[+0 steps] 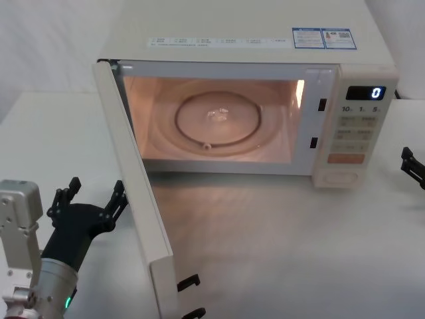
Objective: Press the button to open the microwave door with one hand; close the microwave door with the other hand.
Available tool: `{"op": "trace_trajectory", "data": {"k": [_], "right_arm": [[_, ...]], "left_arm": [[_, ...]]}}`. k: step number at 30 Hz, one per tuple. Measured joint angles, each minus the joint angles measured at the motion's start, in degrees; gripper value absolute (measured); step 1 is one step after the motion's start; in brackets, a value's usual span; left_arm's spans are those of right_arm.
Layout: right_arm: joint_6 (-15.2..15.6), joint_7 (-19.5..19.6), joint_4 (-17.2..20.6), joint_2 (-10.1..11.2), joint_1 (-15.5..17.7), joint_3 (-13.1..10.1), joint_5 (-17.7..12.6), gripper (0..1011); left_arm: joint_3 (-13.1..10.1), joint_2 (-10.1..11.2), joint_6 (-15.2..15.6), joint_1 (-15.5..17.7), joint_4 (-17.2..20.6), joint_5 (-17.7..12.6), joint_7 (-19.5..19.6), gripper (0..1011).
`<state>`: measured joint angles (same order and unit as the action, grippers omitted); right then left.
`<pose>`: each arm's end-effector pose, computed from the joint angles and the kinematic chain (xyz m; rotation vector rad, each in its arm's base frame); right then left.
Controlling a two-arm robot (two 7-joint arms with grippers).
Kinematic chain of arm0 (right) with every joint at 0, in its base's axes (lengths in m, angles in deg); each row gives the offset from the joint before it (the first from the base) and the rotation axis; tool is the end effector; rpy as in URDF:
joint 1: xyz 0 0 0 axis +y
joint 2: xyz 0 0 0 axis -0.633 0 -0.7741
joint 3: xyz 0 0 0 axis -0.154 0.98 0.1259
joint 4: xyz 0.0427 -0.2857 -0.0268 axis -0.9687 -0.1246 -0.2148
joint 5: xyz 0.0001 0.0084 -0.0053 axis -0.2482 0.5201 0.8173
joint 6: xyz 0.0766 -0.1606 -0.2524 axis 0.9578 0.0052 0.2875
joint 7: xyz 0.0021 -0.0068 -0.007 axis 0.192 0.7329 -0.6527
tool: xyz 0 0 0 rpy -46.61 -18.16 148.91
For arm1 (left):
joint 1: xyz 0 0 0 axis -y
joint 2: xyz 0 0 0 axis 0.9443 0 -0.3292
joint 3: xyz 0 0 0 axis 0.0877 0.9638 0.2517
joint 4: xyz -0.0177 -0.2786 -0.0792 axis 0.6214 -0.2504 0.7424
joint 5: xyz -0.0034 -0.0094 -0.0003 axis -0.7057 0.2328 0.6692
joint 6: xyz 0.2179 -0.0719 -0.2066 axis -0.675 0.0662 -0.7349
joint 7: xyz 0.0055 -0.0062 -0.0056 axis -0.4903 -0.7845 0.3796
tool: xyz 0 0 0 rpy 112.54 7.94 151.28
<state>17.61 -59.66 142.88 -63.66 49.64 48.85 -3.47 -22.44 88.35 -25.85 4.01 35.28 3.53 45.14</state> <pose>0.3336 -0.0852 -0.2624 -0.0616 -0.0235 -1.3722 0.2529 0.0375 -0.2853 -0.0380 0.0142 1.4460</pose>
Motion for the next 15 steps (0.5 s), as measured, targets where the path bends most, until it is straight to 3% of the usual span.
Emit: {"op": "trace_trajectory", "data": {"k": [4, 8, 10, 11, 15], "right_arm": [[0.0, 0.0, 0.0, 0.0, 0.0, 0.0, 0.0, 1002], [0.0, 0.0, 0.0, 0.0, 0.0, 0.0, 0.0, 1002], [0.0, 0.0, 0.0, 0.0, 0.0, 0.0, 0.0, 1002], [0.0, 0.0, 0.0, 0.0, 0.0, 0.0, 0.0, 1002], [0.0, 0.0, 0.0, 0.0, 0.0, 0.0, 0.0, 1002]], "left_arm": [[0.0, 0.0, 0.0, 0.0, 0.0, 0.0, 0.0, 788], [0.0, 0.0, 0.0, 0.0, 0.0, 0.0, 0.0, 623], [0.0, 0.0, 0.0, 0.0, 0.0, 0.0, 0.0, 589], [0.0, 0.0, 0.0, 0.0, 0.0, 0.0, 0.0, 518], [0.0, 0.0, 0.0, 0.0, 0.0, 0.0, 0.0, 412]]}}
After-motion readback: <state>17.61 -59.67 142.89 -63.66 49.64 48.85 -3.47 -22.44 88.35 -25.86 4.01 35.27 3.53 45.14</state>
